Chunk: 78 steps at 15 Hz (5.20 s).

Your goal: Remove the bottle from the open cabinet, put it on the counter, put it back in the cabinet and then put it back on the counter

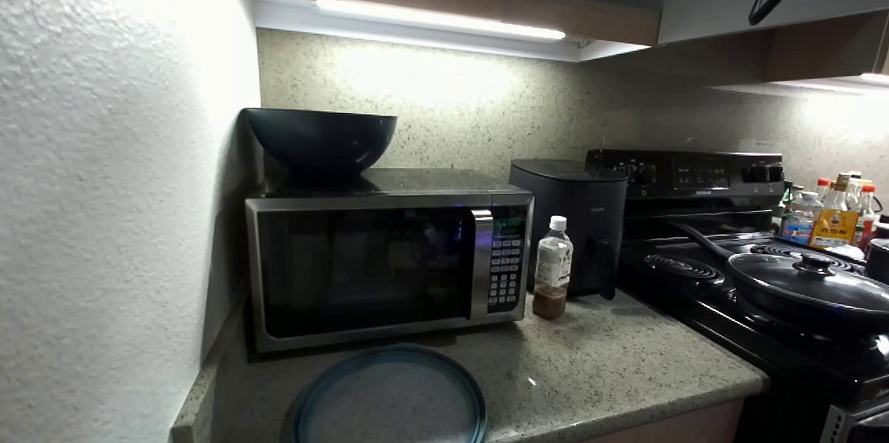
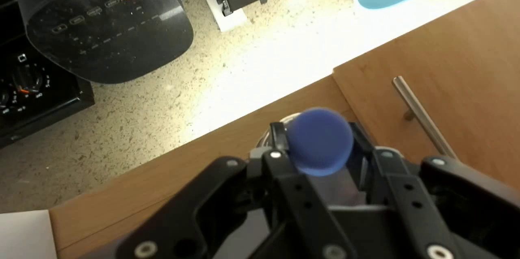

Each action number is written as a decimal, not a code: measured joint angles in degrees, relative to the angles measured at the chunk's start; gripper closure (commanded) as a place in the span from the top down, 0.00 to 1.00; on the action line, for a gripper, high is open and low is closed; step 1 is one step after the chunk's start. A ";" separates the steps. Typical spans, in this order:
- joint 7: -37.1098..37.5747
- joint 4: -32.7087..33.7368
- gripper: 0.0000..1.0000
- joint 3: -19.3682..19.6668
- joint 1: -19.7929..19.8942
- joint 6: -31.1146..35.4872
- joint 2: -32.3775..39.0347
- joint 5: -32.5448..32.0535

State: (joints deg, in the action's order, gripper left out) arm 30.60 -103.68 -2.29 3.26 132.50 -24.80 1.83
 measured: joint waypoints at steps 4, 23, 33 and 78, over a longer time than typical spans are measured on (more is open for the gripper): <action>0.00 -1.89 0.38 -0.37 0.10 -0.84 -3.77 0.08; 0.53 -9.02 0.38 -1.60 0.45 -17.77 -13.98 3.80; 0.10 -11.50 0.13 -1.34 -0.09 -16.76 -13.58 8.70; 8.48 -27.43 0.38 4.93 9.25 -34.15 -4.32 17.25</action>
State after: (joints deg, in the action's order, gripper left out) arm 39.08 -131.11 2.64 12.51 98.35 -29.12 19.08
